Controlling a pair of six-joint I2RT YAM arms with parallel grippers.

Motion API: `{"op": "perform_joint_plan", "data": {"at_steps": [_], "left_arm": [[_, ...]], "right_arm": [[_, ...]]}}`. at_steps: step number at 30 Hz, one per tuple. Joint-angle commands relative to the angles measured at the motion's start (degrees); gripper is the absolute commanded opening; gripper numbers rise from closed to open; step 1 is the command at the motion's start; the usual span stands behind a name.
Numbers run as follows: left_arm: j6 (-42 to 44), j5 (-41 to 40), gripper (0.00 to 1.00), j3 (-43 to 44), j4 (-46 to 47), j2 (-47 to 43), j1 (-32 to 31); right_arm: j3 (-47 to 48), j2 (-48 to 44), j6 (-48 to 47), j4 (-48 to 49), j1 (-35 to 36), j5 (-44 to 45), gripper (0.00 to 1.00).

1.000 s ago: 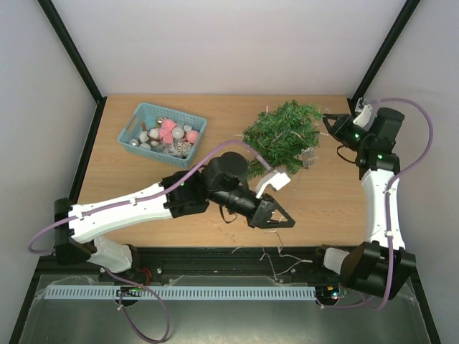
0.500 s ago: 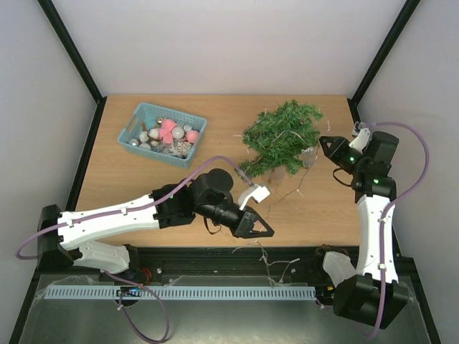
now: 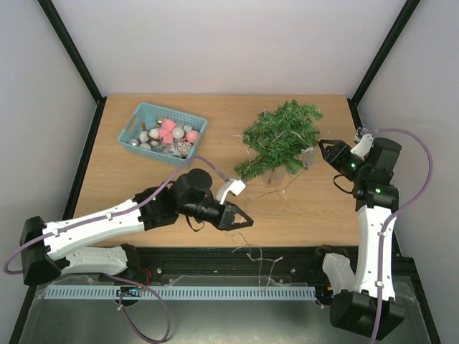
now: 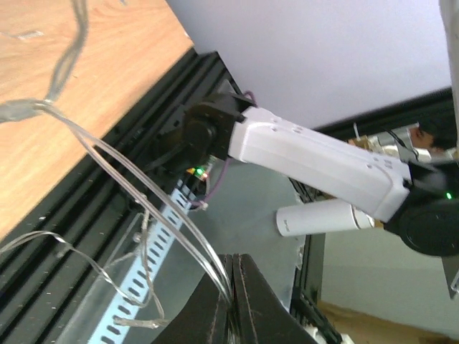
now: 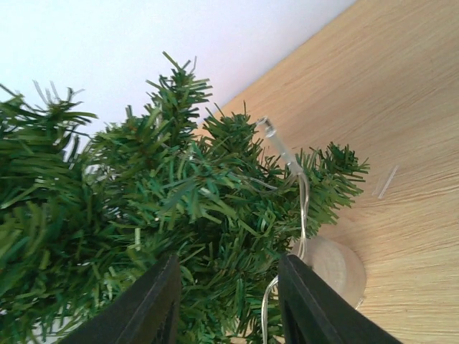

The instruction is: Decorate the small christmas tree

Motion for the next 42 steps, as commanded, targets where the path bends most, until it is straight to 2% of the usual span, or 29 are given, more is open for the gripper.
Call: {"op": "perform_joint_plan", "data": {"at_steps": [1, 6, 14, 20, 27, 32, 36, 39, 42], "left_arm": [[-0.2, 0.3, 0.03, -2.5, -1.4, -3.2, 4.3], [1.3, 3.3, 0.02, -2.7, -2.6, -4.7, 12.5], [4.4, 9.6, 0.02, 1.4, -4.8, -3.9, 23.6], [5.4, 13.5, 0.02, -0.1, -5.8, -5.2, 31.9], [3.7, 17.6, 0.02, 1.1, -1.6, -3.0, 37.2], [4.0, 18.2, 0.02, 2.8, -1.4, -1.3, 38.0], [4.2, 18.5, 0.02, 2.7, -1.6, -1.1, 38.9], [4.5, 18.9, 0.02, 2.5, -1.9, -0.8, 40.1], [4.7, 18.9, 0.02, 2.6, -2.2, -0.5, 40.7]], "right_arm": [[3.3, -3.0, 0.9, -5.1, -0.3, 0.7, 0.43], [4.5, -6.7, 2.6, -6.7, 0.0, -3.1, 0.52], [5.6, -9.2, 1.6, -10.3, 6.3, -6.0, 0.55], [9.3, -8.4, -1.9, -15.6, 10.7, -7.4, 0.55], [12.7, -7.0, -5.3, -20.3, 17.4, -10.3, 0.56], [10.8, -6.6, -9.4, -22.6, 25.5, -7.1, 0.55], [6.9, -7.1, -7.3, -18.6, 34.6, 0.0, 0.55], [4.9, -5.8, -3.4, -15.4, 47.0, 9.9, 0.55], [4.4, -4.1, 1.1, -13.3, 62.5, 24.6, 0.55]]}}
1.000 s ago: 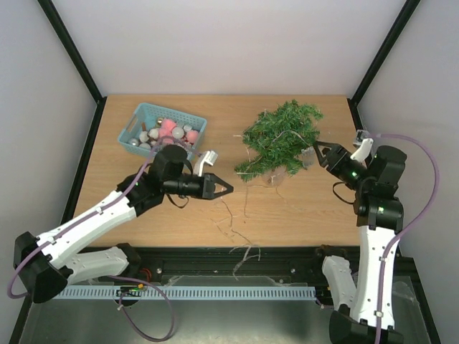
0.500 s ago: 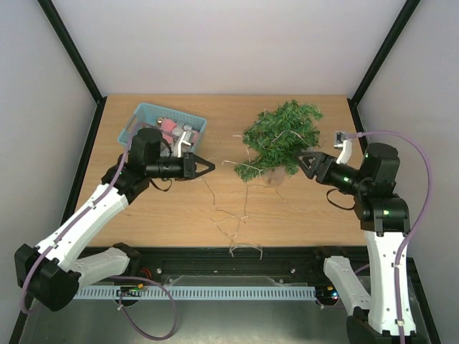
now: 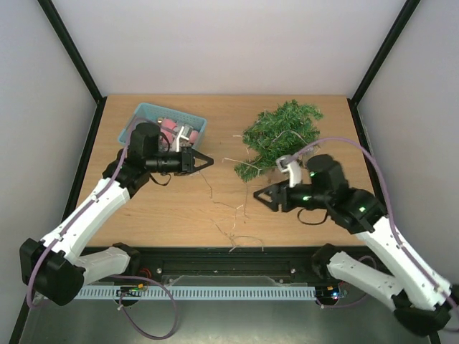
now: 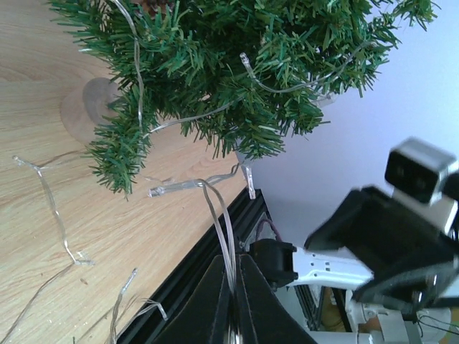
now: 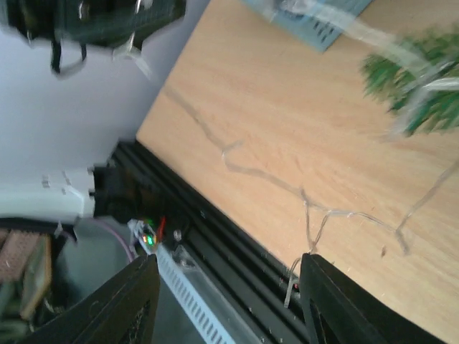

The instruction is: Decorate the small christmas tree

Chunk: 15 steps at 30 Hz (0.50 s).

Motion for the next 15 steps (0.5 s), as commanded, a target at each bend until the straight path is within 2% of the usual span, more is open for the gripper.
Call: {"op": "perform_joint_plan", "data": {"at_steps": [1, 5, 8, 11, 15], "left_arm": [[0.5, 1.6, 0.02, 1.9, 0.1, 0.7, 1.1], [0.9, 1.7, 0.02, 2.7, -0.6, 1.2, 1.7], [0.9, 1.8, 0.02, 3.1, -0.8, 1.4, 1.9], [0.8, 1.9, 0.02, 3.5, -0.9, 1.5, 2.1], [0.8, 2.0, 0.02, 3.7, -1.1, 1.4, 2.3]], "right_arm": [[-1.5, 2.7, 6.8, 3.8, 20.1, 22.2, 0.55], [-7.4, 5.0, 13.9, 7.1, 37.1, 39.1, 0.56], [-12.2, 8.1, 19.3, 9.9, 44.8, 48.9, 0.56], [-17.4, 10.5, 22.0, 16.4, 46.9, 54.3, 0.58], [-21.9, 15.1, 21.3, 23.7, 46.9, 56.4, 0.58]]}}
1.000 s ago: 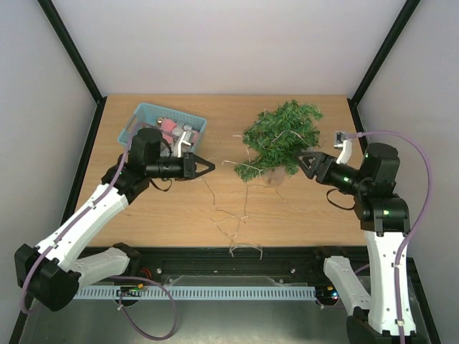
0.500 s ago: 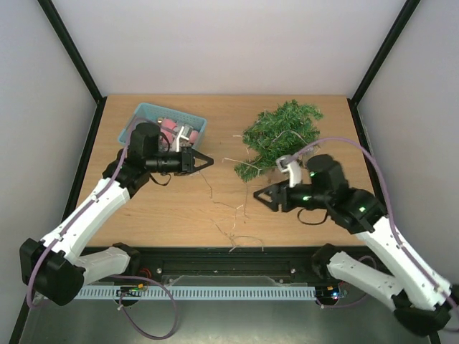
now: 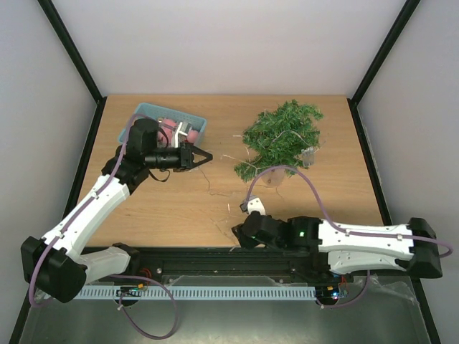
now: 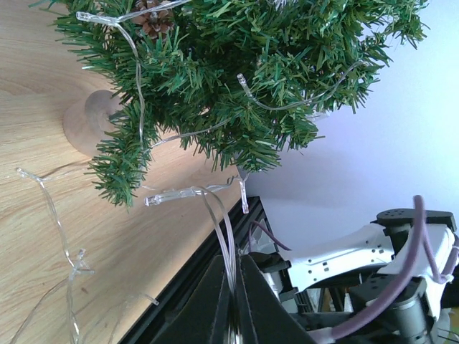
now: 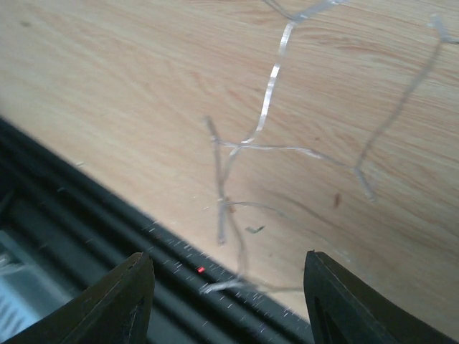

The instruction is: Decorate the small christmas tree

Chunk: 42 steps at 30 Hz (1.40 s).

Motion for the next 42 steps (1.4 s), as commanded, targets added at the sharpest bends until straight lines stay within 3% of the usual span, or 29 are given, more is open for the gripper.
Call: {"op": "perform_joint_plan", "data": {"at_steps": [1, 9, 18, 21, 24, 27, 28, 35, 42], "left_arm": [[0.8, 1.4, 0.02, 1.7, -0.7, 0.0, 0.5], [0.7, 1.4, 0.02, 1.1, -0.5, -0.6, 0.8], [0.1, 1.4, 0.03, 1.3, -0.3, -1.0, 0.8], [0.0, 1.3, 0.02, 1.6, -0.3, -1.0, 0.8], [0.0, 1.3, 0.02, 1.8, -0.3, -0.9, 0.9], [0.0, 1.2, 0.02, 2.1, -0.1, -0.4, 1.0], [0.1, 1.2, 0.02, 2.2, 0.0, -0.1, 1.2], [0.5, -0.2, 0.03, 4.1, 1.6, 4.5, 2.2], [0.6, -1.0, 0.02, 7.5, 3.6, 12.1, 3.4]], "right_arm": [[-3.5, 4.8, 2.7, 10.6, 0.5, 9.5, 0.58], [-7.7, 14.7, 1.1, 26.5, -3.7, 0.1, 0.61], [-4.8, 23.0, -1.4, 31.4, -8.8, -3.4, 0.57], [-2.7, 26.8, -2.4, 32.3, -8.9, -4.9, 0.46], [-2.4, 27.7, -2.2, 32.7, -8.9, -5.9, 0.23], [-3.9, 25.4, -2.3, 32.5, -8.9, -6.4, 0.03], [-4.6, 23.8, -2.3, 32.2, -8.5, -6.4, 0.02], [-5.5, 8.6, -2.2, 20.9, 2.5, 0.8, 0.01], [7.7, -1.1, -8.7, 8.3, 8.4, 0.9, 0.01]]}}
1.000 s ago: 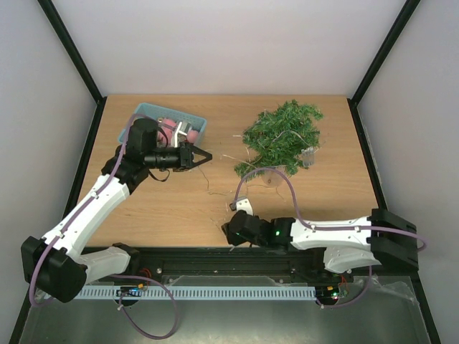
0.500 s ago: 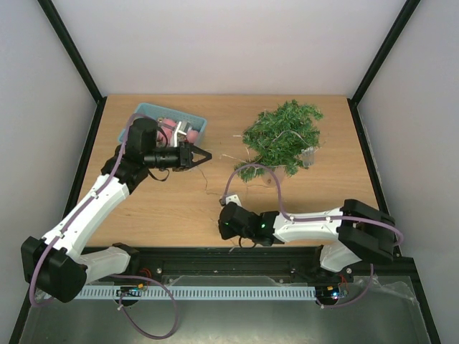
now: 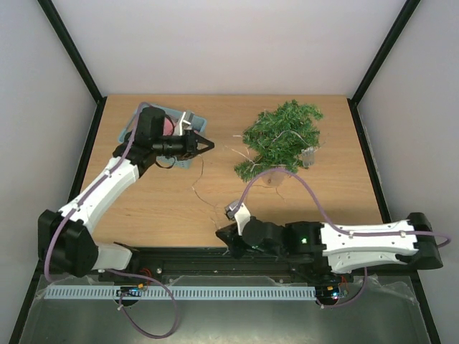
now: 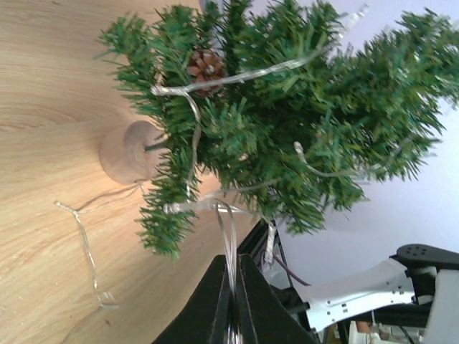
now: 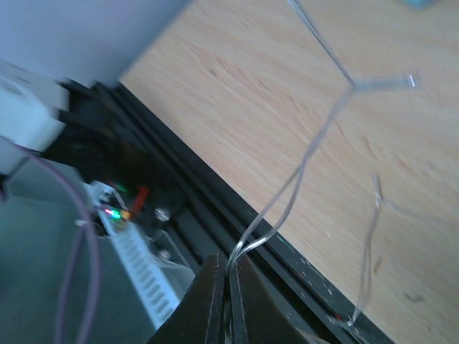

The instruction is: Decorate the small christmas tree

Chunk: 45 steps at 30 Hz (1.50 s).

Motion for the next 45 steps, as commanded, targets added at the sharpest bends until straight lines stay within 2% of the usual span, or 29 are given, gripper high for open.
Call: {"op": "perform_joint_plan", "data": {"at_steps": [1, 9, 14, 15, 19, 21, 26, 30, 33, 36, 40, 45], "left_arm": [[0.9, -0.2, 0.02, 3.2, 2.2, 4.2, 1.3], [0.3, 0.7, 0.05, 4.8, 5.0, 9.5, 2.3], [-0.2, 1.3, 0.10, 4.1, 8.0, 11.5, 2.5], [-0.3, 1.2, 0.13, 3.8, 8.8, 11.6, 2.6], [0.2, -0.1, 0.38, 2.8, 10.1, 10.7, 3.7], [0.4, -0.9, 0.46, 1.7, 10.6, 9.8, 4.7], [2.6, -7.3, 0.51, -2.3, 7.0, 3.3, 7.3], [2.9, -11.7, 0.58, -9.4, 4.9, -8.0, 7.2], [3.9, -13.3, 0.62, -15.5, 7.1, -17.1, 7.1], [4.1, -11.5, 0.62, -22.0, 14.3, -23.5, 7.1], [4.3, -11.4, 0.62, -27.4, 24.1, -25.2, 4.6], [10.1, -15.8, 0.64, -27.9, 25.6, -22.4, -1.4]], "right_arm": [[11.6, -4.0, -5.9, -11.2, 1.4, 1.9, 0.01], [37.2, -0.7, -17.0, -18.7, 0.2, 3.5, 0.01], [49.2, 4.0, -20.8, -18.6, -9.1, -6.6, 0.01], [51.6, 6.2, -21.1, -19.1, -10.8, -9.4, 0.01], [61.4, 12.7, -22.2, -21.6, -14.0, -13.9, 0.01], [65.0, 15.4, -21.9, -22.6, -16.4, -16.2, 0.01], [72.2, 19.9, -20.5, -24.0, -21.2, -20.4, 0.01], [78.1, 23.7, -20.1, -25.0, -24.7, -24.4, 0.01], [82.5, 27.0, -20.1, -25.6, -27.2, -27.9, 0.01], [86.9, 30.4, -19.2, -25.5, -30.7, -33.1, 0.01], [90.7, 35.2, -16.9, -24.1, -35.3, -39.6, 0.01], [92.4, 38.7, -14.1, -21.4, -39.6, -44.5, 0.01]]}}
